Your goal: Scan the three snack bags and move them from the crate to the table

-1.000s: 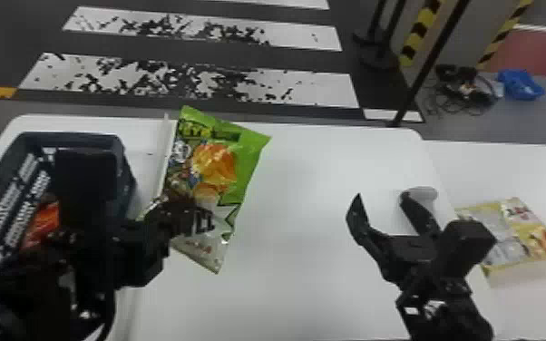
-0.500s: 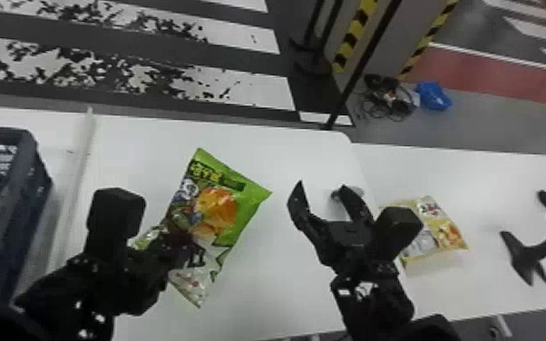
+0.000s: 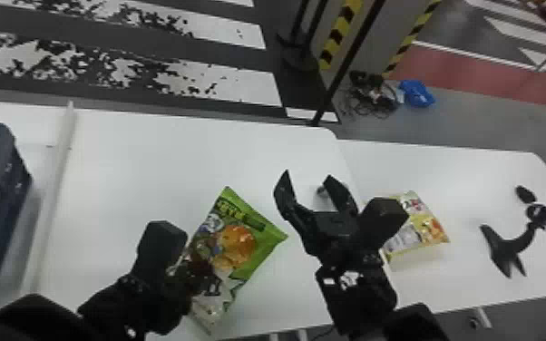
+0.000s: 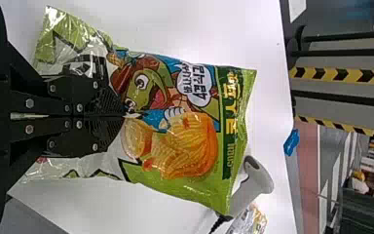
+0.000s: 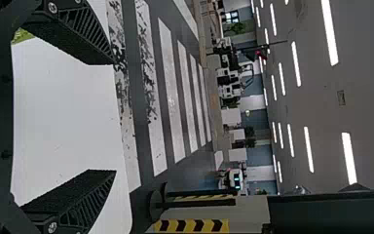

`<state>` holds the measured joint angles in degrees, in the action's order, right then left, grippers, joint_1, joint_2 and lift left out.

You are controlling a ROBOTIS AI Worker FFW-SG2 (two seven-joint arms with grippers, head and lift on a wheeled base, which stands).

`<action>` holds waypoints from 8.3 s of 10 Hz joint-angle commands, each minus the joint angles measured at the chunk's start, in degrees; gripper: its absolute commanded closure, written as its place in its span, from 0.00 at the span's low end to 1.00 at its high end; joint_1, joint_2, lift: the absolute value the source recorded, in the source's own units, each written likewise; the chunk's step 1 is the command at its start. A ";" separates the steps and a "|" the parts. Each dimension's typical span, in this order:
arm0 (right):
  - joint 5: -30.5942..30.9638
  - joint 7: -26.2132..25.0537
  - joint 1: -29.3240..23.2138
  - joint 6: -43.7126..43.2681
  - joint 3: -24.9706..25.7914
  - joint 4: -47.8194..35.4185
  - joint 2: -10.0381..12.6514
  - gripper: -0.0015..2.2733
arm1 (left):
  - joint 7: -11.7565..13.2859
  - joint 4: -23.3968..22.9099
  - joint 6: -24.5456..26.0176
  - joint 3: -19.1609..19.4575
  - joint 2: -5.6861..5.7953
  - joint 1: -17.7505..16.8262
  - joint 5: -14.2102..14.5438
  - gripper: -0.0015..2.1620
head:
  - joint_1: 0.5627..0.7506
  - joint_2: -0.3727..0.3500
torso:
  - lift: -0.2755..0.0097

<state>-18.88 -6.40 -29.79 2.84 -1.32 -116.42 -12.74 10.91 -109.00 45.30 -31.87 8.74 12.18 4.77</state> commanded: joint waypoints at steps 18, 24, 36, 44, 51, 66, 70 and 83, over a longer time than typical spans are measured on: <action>-0.81 2.80 -2.64 4.50 2.02 -0.48 -0.62 0.04 | -4.05 -10.27 -29.87 23.70 0.49 13.66 0.59 0.01 | 0.70 0.18 | 0.75; 22.39 15.10 -6.42 27.18 -6.86 -8.83 0.70 0.04 | -4.32 -9.48 -42.88 30.90 -0.39 17.88 4.11 0.02 | 0.70 0.49 | 0.75; 51.22 -4.85 7.20 40.54 -29.53 10.25 -4.57 0.24 | -2.91 -9.65 -43.06 30.55 0.23 17.88 5.51 0.02 | 0.70 0.59 | 0.75; 35.40 -5.90 3.51 21.91 -19.25 4.88 -4.75 0.99 | -2.03 -8.86 -43.06 30.29 0.31 17.79 5.78 0.02 | 0.70 0.54 | 0.75; -26.39 20.55 -2.29 11.18 12.83 6.38 11.34 0.99 | -2.30 -8.60 -43.41 28.71 0.31 17.62 5.78 0.02 | 0.70 0.42 | 0.75; -8.63 13.17 -5.80 19.09 12.22 -2.59 11.51 0.25 | -2.38 -7.54 -49.38 26.77 0.23 19.11 5.51 0.02 | 0.70 0.34 | 0.75; 5.78 22.31 4.04 5.38 14.06 11.21 7.47 0.99 | -2.74 -8.25 -49.21 25.37 0.31 19.46 4.28 0.02 | 0.70 0.29 | 0.75; 9.21 21.96 15.90 -9.21 8.44 37.40 6.41 0.99 | -5.46 -8.86 -49.38 24.31 1.90 22.01 2.00 0.02 | 0.70 0.28 | 0.75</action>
<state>-9.68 15.52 -13.91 -5.45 6.98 -79.88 -6.25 5.44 -117.86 -4.19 -7.51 10.56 34.16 6.76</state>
